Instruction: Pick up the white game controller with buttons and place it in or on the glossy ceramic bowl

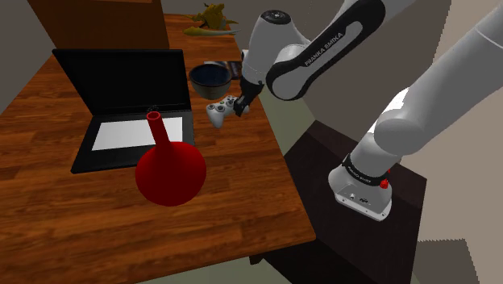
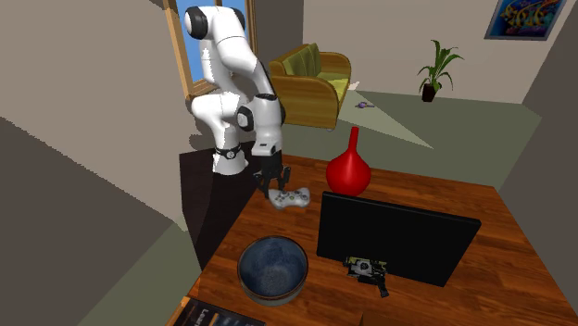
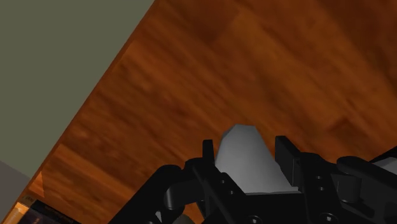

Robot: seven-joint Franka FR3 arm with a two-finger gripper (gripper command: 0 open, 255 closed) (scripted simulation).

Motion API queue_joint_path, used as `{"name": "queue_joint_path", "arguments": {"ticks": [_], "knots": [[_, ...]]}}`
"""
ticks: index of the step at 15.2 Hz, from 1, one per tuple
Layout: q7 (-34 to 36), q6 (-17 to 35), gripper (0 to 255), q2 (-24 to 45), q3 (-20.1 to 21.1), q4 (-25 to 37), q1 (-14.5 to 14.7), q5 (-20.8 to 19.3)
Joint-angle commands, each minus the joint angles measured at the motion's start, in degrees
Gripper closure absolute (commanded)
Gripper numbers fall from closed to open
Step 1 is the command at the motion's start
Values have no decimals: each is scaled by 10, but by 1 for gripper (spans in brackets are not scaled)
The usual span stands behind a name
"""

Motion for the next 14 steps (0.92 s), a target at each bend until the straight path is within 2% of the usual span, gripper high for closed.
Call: {"name": "queue_joint_path", "arguments": {"ticks": [1,12,14], "knots": [[-14,-20,255,-19,-5,2,9,18],[-54,-125,255,-97,-26,31,34,64],[-63,-124,255,-80,-32,47,26,58]]}}
